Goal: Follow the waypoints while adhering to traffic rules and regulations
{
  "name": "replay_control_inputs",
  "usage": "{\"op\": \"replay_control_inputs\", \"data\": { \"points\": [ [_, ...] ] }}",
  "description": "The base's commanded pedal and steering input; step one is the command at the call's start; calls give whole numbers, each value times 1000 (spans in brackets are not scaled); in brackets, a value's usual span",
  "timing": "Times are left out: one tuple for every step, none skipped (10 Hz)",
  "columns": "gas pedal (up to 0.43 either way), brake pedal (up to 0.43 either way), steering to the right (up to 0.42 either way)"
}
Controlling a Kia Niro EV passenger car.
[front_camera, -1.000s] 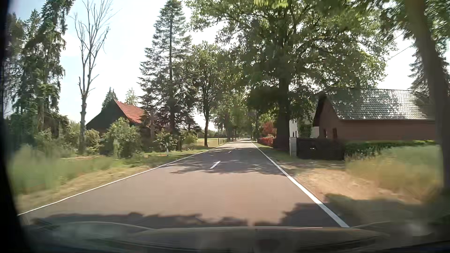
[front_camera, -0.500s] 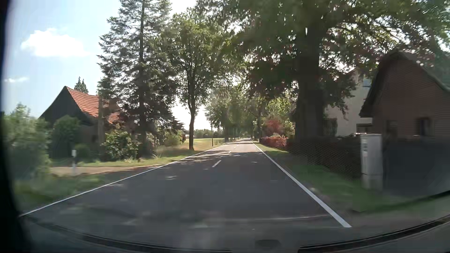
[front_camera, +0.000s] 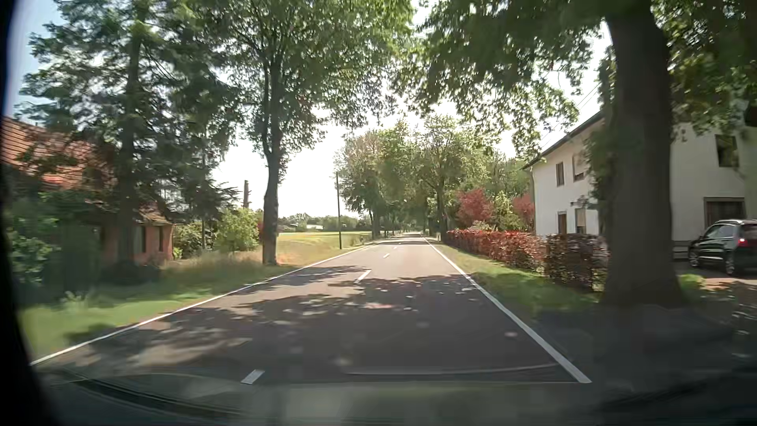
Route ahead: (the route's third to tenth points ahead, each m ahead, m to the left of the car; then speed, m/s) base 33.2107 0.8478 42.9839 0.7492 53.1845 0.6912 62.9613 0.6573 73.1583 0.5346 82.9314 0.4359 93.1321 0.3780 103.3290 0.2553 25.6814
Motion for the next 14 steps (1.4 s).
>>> {"op": "replay_control_inputs", "data": {
  "points": [
    [220, 6, 2],
    [228, 6, 2],
    [240, 6, 2],
    [240, 6, 3],
    [240, 6, 3],
    [240, 6, 3],
    [248, 6, 3],
    [248, 6, 3],
    [248, 6, 4],
    [248, 6, 4],
    [248, 6, 5],
    [248, 6, 5],
    [248, 6, 5],
    [248, 6, 5]
  ]
}}
